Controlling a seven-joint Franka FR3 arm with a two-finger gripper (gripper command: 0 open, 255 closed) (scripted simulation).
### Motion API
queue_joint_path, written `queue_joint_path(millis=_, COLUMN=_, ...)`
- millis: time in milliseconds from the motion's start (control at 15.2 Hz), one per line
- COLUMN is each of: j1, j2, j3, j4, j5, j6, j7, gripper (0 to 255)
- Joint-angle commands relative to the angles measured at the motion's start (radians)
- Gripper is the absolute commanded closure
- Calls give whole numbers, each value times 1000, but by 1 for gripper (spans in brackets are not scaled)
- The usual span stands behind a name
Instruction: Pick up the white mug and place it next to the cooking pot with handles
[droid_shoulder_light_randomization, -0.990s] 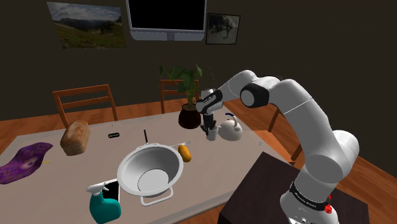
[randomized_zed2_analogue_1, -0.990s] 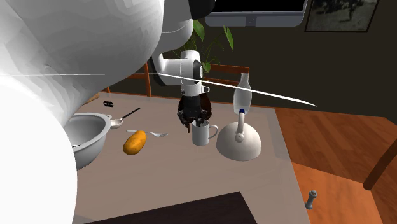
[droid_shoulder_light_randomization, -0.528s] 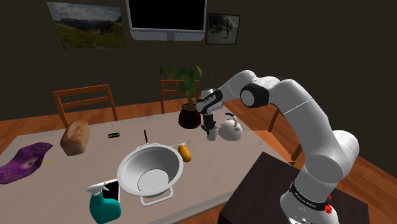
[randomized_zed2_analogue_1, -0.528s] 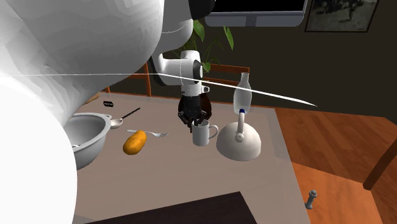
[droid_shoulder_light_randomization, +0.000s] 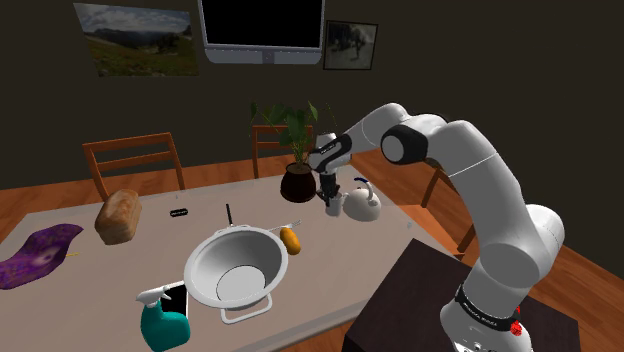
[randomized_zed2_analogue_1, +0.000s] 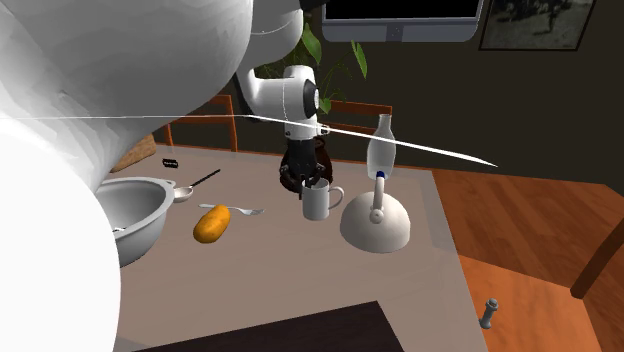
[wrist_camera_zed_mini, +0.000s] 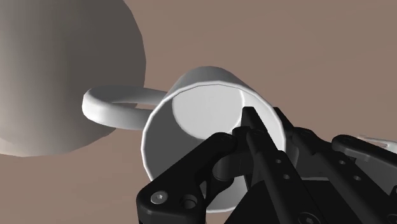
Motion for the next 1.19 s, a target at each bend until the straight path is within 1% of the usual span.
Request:
queue_joint_path(millis=0, j1=2, j2=-20, j3=-2, j4=-8, j5=-2, j6=-13, j7=1, gripper=255)
queue_joint_path(millis=1122, j1=12, j2=-164, j3=-16, j4=-13, j5=-18, j6=-151, j7=4, gripper=255)
